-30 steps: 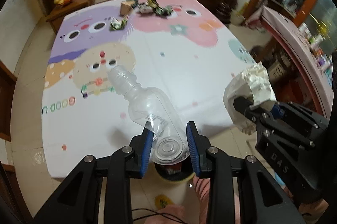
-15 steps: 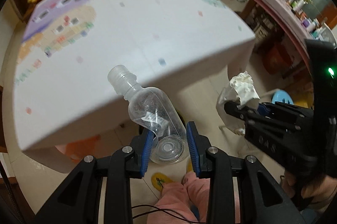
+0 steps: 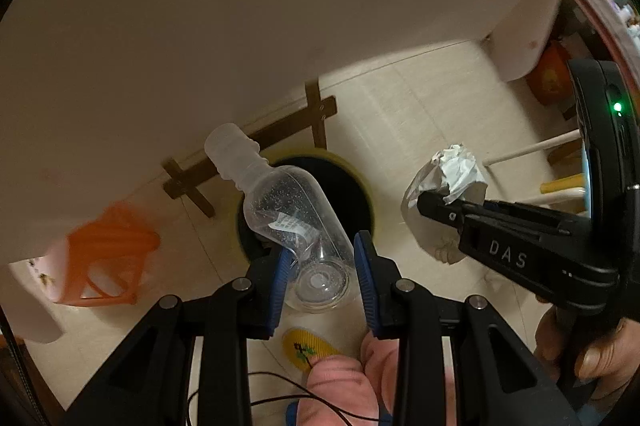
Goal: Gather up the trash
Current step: 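Lower both held items down over the trash bin, then open both tools over the bin to drop bottle and tissues, then raise both tools back over the table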
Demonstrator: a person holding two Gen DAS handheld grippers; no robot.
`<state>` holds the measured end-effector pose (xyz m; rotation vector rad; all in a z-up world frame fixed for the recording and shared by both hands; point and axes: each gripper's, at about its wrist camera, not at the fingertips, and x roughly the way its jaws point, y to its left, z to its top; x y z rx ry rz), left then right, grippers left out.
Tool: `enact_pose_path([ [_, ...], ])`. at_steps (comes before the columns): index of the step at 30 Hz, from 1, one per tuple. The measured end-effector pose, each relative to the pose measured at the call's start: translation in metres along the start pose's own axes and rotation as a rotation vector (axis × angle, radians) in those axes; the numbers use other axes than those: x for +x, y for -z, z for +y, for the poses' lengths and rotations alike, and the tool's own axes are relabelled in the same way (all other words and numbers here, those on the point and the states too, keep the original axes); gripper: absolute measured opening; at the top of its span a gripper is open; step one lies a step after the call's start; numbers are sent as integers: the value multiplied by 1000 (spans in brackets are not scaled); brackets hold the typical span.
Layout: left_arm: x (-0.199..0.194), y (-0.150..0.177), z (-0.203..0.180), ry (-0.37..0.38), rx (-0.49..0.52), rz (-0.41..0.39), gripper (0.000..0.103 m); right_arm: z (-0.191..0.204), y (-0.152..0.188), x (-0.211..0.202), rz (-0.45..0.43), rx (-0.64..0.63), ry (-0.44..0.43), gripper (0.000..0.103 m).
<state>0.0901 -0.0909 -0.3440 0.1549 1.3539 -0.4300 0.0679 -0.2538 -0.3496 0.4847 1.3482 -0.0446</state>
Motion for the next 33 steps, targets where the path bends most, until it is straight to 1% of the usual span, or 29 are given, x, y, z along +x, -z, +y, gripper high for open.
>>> enact_pose_path([
  [1,12,0,2,3,-5,4,31,-6,0,19,10,2,-10,19],
  [5,59,7,14,5,-20,13,31,-15,0,70,33,-4,-26,22],
  [8,85,10,26,-11,-21,7,32,-16,-4,105,54,-24,-37,26],
  [10,97,10,30,-29,-15,-3,38,-17,-5,128,84,-36,-48,33],
  [11,103,9,32,-42,-11,-8,50,-17,-6,137,97,-42,-59,34],
  [13,110,7,36,-58,-9,-23,57,-16,-6,148,101,-62,-83,44],
  [14,114,6,38,-63,-11,-17,62,-16,-7,154,102,-77,-89,45],
  [15,117,3,40,-68,-16,-9,70,-16,-7,156,105,-84,-91,46],
  [16,120,2,43,-69,-26,-4,73,-16,-7,156,110,-88,-95,47],
  [17,120,1,45,-66,-34,-3,79,-18,-6,158,114,-89,-99,48],
  [18,119,-1,46,-63,-36,-4,84,-20,-6,158,113,-87,-103,52],
  [19,119,-1,47,-58,-35,-2,86,-23,-8,158,110,-83,-105,57],
  [21,116,-2,44,-54,-25,1,92,-27,-8,154,101,-72,-114,58],
  [26,98,0,30,-63,9,4,94,-35,-9,140,82,-39,-126,59],
  [29,78,1,18,-68,25,8,94,-36,-7,123,77,-24,-135,59],
  [33,39,3,1,-67,37,10,94,-30,-3,88,64,-29,-146,59],
])
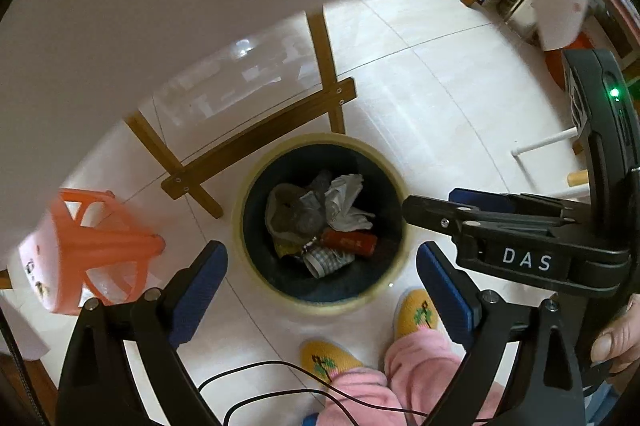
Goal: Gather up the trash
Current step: 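Raise both tools back over the table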
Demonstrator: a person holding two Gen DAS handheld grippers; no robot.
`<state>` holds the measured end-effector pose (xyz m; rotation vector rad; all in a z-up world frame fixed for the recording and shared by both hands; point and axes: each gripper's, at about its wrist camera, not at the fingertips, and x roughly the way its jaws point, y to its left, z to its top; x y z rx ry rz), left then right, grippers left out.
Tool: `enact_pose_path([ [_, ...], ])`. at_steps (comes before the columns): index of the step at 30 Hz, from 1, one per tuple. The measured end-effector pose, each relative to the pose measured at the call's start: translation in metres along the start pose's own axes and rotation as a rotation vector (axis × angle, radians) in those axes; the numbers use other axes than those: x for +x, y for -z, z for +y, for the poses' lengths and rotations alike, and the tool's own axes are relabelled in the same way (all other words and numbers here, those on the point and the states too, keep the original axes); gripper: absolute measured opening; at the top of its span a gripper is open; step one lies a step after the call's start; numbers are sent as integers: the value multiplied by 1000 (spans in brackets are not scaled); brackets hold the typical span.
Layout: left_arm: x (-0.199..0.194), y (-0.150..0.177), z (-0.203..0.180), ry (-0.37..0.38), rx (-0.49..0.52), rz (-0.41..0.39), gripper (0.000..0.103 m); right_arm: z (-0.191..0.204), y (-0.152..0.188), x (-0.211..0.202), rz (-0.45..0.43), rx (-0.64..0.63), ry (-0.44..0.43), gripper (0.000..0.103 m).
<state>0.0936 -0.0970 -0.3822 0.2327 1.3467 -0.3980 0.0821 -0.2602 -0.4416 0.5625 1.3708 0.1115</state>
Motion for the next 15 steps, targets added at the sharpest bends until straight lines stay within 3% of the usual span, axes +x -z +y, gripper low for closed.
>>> enact_pose_path([
  [6,-81,-7,-17,-23,33,-39,95,23,6,-63,-15,-21,-15,59],
  [15,-219,-24,-14,-16,-7,-136,94,72,5,-186,-82,-83,-24,59],
])
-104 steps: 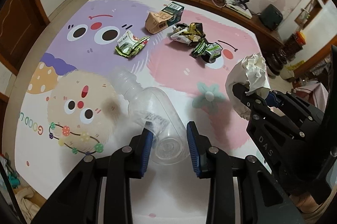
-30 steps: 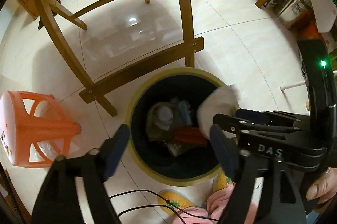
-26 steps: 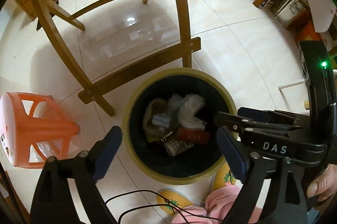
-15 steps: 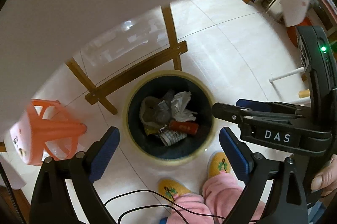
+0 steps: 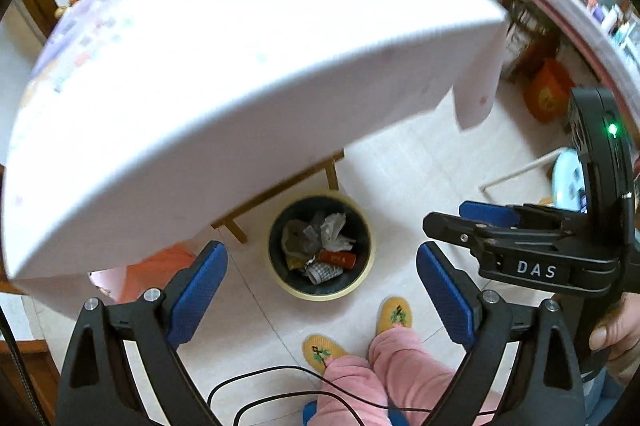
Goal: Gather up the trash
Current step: 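Raise both tools back over the table, then move both open tools toward the remaining snack wrappers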
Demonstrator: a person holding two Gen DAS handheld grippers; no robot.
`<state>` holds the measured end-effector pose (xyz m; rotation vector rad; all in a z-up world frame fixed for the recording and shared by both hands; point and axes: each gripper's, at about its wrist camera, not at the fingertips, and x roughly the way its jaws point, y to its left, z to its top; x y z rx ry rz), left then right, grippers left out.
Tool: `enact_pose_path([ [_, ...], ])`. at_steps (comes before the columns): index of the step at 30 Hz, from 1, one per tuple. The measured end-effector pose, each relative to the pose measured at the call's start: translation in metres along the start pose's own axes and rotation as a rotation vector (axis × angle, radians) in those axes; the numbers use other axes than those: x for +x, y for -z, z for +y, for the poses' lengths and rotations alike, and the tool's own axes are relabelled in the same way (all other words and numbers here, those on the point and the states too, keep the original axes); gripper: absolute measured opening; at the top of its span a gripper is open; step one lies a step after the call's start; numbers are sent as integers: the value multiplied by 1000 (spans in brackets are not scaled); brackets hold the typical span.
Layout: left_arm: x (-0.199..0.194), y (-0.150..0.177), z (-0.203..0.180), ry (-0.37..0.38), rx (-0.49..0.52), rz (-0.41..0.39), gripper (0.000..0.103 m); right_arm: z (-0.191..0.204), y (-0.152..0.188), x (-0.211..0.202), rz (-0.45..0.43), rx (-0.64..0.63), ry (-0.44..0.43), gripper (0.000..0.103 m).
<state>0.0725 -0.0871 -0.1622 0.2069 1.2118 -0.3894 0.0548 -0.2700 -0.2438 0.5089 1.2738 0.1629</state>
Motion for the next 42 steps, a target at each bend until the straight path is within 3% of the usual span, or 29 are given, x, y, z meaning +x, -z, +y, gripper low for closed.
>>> enact_pose_path([
  [6,-77,-21,16,-5,-64,-86,94,38,-14,-71,-68,-50,-29,59],
  [12,-128,-37,32,-34,-155,-176,95,75,-34,-127,-129,-154,-43,59],
  [24,-208,-70,46,-156,-305,-369,95,114,-83,-195,-254,-369,-70,59],
  [30,-228,-86,45,-220,-331,-417,94,121,-108,-209,-279,-447,-77,59],
  [37,-231,-112,51,-274,-310,-417,94,131,-141,-215,-298,-471,-85,59],
  [42,-213,-149,77,-234,-299,-365,95,139,-172,-203,-297,-433,-70,59],
])
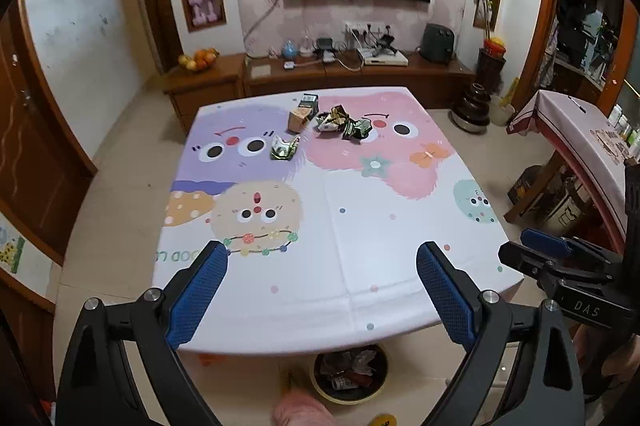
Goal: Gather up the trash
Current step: 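Move both open tools toward the remaining snack wrappers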
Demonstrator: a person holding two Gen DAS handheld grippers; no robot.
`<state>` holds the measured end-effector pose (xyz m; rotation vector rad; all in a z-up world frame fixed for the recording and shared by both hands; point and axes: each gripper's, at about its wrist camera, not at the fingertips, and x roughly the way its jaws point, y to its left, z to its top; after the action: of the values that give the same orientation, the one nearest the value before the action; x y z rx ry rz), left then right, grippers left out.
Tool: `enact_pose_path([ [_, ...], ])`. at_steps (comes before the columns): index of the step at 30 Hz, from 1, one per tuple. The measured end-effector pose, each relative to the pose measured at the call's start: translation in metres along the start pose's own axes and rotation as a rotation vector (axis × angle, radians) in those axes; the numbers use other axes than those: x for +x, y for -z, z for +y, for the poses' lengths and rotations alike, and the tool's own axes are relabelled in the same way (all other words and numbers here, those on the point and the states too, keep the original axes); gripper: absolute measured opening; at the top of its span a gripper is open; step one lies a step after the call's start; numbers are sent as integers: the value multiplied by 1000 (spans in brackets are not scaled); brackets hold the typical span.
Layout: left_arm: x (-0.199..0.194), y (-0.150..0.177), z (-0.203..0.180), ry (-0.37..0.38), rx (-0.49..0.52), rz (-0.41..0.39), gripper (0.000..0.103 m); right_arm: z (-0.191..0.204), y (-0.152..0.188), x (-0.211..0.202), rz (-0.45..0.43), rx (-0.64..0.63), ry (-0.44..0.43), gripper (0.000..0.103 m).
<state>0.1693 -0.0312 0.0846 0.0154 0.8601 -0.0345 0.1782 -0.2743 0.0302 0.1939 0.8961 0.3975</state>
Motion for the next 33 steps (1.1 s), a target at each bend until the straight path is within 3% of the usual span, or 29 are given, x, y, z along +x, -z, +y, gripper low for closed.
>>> enact_pose_path([
  [3,31,-26,16,23,-4,23,101,-3,-18,16,3,25,16,59],
  [8,93,-74,46,55,3,50,101,-7,-57,53,-2,74,78,59],
  [15,213,-135,87,93,12,160,101,-18,-125,134,38,240,175,59],
  [25,374,-155,98,94,-1,329,95,-53,-194,264,71,363,269,59],
  [33,426,-149,91,84,4,398,89,-81,-206,328,110,454,295,59],
])
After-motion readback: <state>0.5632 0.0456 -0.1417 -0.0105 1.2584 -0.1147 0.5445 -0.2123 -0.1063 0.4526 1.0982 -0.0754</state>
